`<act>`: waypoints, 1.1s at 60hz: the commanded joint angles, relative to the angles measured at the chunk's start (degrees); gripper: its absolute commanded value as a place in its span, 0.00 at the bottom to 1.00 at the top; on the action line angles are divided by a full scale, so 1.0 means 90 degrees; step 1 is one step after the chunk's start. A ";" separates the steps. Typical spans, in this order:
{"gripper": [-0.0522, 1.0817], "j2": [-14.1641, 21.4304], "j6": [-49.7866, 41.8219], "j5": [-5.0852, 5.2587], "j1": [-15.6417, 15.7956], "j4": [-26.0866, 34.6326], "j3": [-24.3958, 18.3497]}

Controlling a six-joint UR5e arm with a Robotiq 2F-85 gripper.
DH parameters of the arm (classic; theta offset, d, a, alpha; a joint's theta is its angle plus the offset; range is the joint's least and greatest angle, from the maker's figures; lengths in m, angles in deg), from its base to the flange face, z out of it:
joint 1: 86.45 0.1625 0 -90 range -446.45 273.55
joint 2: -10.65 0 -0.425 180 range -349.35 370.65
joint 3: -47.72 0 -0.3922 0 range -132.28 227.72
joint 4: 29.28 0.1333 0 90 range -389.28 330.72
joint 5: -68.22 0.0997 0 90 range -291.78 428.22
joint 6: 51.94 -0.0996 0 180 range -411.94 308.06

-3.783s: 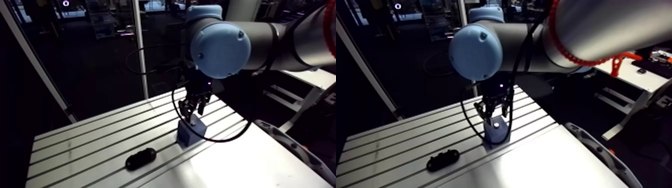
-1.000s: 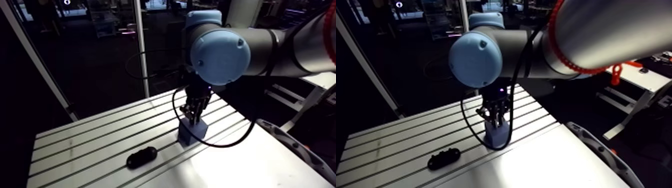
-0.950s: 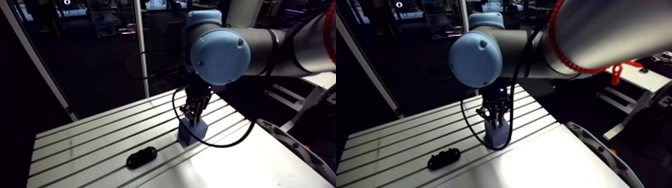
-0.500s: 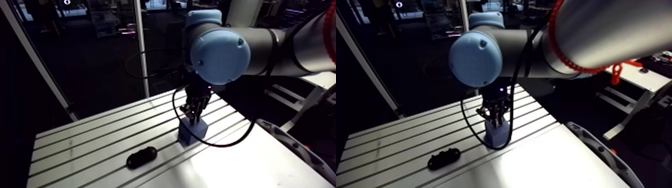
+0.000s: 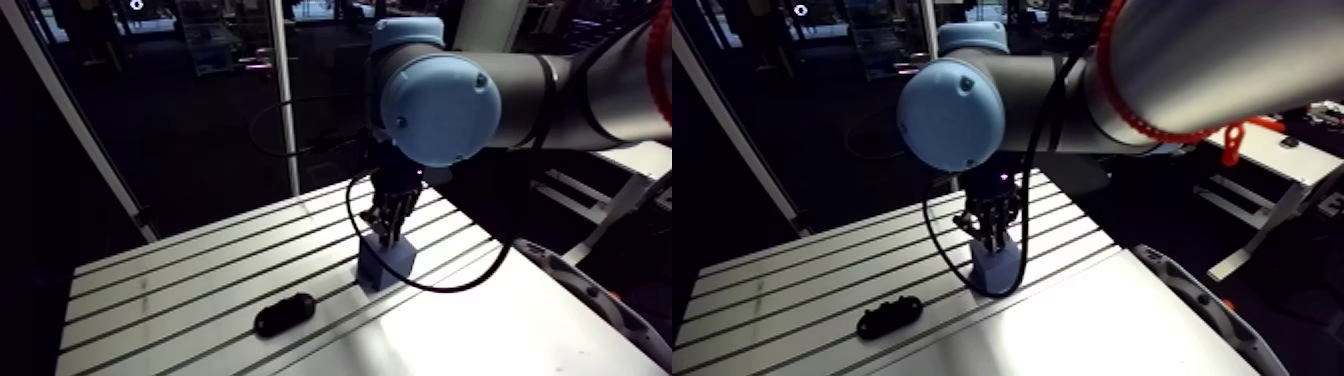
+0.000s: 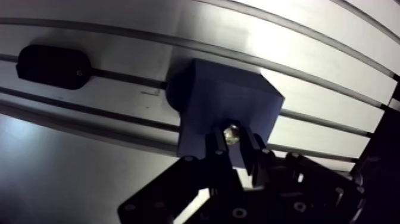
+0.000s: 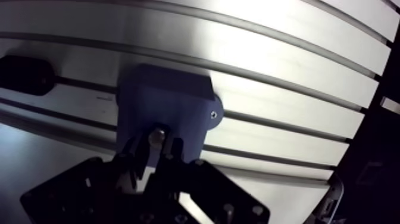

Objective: Pick up the M10 bolt and insert it into the hex recess until seated.

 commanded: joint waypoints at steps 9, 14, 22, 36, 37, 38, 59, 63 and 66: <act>0.71 0.0034 0.0427 -0.0004 0.0063 0.0047 0.0017; 0.71 0.0044 0.0609 -0.0014 0.0053 0.0040 0.0007; 0.71 0.0054 0.0824 -0.0021 0.0053 0.0047 -0.0004; 0.71 0.0111 0.1275 -0.0014 0.0053 0.0048 0.0025; 0.71 0.0122 0.1355 -0.0014 0.0053 0.0047 0.0017; 0.71 0.0131 0.1377 -0.0014 0.0053 0.0048 0.0024; 0.71 0.0123 0.1483 -0.0014 0.0053 0.0048 0.0035; 0.71 0.0132 0.1588 -0.0022 0.0053 0.0048 0.0044; 0.71 0.0132 0.1612 -0.0024 0.0053 0.0048 0.0045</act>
